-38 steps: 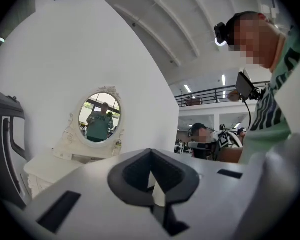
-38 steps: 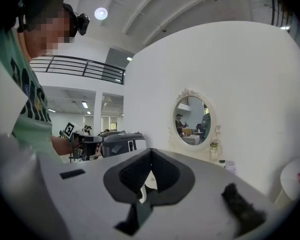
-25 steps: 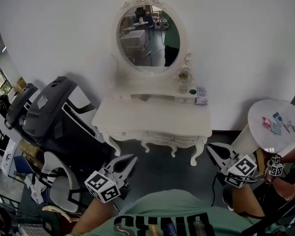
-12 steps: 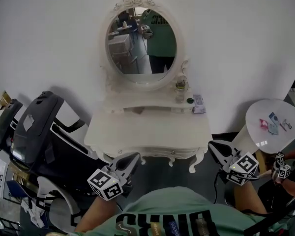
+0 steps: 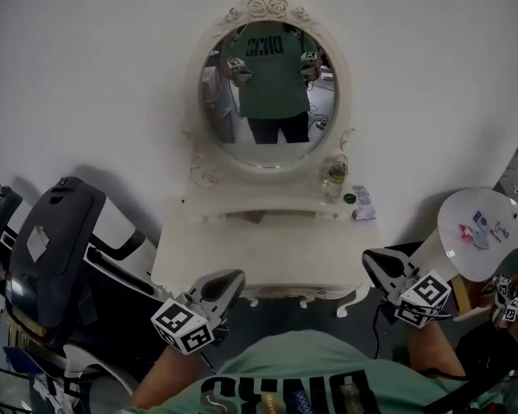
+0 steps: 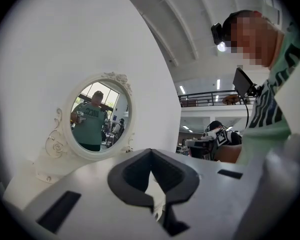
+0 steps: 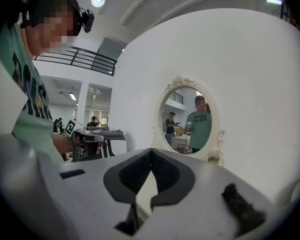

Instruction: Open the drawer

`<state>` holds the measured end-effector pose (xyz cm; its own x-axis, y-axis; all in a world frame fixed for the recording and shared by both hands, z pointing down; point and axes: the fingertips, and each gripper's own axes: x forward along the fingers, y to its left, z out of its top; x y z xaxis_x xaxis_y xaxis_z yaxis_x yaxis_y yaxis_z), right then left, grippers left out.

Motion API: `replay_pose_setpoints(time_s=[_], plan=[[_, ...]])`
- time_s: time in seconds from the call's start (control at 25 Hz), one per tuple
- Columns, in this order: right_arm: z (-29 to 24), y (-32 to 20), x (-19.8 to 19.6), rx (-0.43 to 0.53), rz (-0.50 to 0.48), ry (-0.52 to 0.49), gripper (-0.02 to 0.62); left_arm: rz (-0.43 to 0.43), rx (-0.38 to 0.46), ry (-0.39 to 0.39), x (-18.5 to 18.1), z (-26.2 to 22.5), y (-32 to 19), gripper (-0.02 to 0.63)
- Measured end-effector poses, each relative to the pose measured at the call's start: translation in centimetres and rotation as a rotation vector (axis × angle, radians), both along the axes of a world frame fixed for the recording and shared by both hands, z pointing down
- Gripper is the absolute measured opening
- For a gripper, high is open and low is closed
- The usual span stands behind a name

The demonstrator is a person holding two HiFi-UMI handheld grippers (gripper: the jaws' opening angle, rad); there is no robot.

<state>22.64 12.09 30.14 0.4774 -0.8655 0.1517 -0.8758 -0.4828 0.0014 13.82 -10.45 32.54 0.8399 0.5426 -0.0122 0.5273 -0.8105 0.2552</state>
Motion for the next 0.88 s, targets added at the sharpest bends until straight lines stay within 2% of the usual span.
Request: replay_pose_setpoints(time_s=[0.24, 0.44, 0.64, 0.72, 0.88], plan=[[0.5, -5.1, 2.6, -0.02, -0.085, -0.004, 0.006, -0.076, -0.009, -0.015, 1.0, 1.1, -3.9, 0.008], [1.5, -8.2, 6.2, 0.001, -0.185, -0.027, 0.006, -0.169, -0.001, -0.066, 2.3, 2.5, -5.5, 0.008], [3.5, -10.4, 10.6, -0.008, -0.35, -0.026, 0.006, -0.286, 0.045, -0.099, 5.8, 3.7, -4.6, 0.008], [4.4, -10.8, 12.5, -0.021, -0.421, -0.022, 0.006, -0.354, 0.042, -0.109, 7.3, 3.9, -4.1, 0.008], [5.3, -13.4, 15.3, -0.021, -0.626, -0.034, 0.006, -0.514, 0.019, -0.166, 8.6, 5.1, -2.9, 0.008]])
